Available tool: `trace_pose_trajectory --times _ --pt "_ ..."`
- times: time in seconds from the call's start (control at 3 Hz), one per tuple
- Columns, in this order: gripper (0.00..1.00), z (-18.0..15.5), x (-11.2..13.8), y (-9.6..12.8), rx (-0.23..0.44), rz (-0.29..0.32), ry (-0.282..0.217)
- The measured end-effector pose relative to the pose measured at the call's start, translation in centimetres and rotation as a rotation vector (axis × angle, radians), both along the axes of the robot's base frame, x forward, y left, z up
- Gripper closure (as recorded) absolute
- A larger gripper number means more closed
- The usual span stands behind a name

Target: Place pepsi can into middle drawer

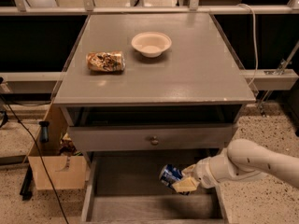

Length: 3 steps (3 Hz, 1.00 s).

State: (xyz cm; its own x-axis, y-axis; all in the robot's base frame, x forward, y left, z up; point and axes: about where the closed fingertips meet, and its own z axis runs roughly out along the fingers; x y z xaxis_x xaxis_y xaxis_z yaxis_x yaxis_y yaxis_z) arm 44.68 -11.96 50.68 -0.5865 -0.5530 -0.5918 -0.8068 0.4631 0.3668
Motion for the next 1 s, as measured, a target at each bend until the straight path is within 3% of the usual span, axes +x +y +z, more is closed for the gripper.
trace_pose_trajectory --times 0.33,0.67,1.0 --pt "1.0 -2.7 -0.5 0.8 0.001 -0.008 0.042" --pt "1.0 -4.7 -0.2 1.2 0.008 0.004 0.001" --pt "1.0 -5.1 0.8 1.2 0.018 0.038 -0.073"
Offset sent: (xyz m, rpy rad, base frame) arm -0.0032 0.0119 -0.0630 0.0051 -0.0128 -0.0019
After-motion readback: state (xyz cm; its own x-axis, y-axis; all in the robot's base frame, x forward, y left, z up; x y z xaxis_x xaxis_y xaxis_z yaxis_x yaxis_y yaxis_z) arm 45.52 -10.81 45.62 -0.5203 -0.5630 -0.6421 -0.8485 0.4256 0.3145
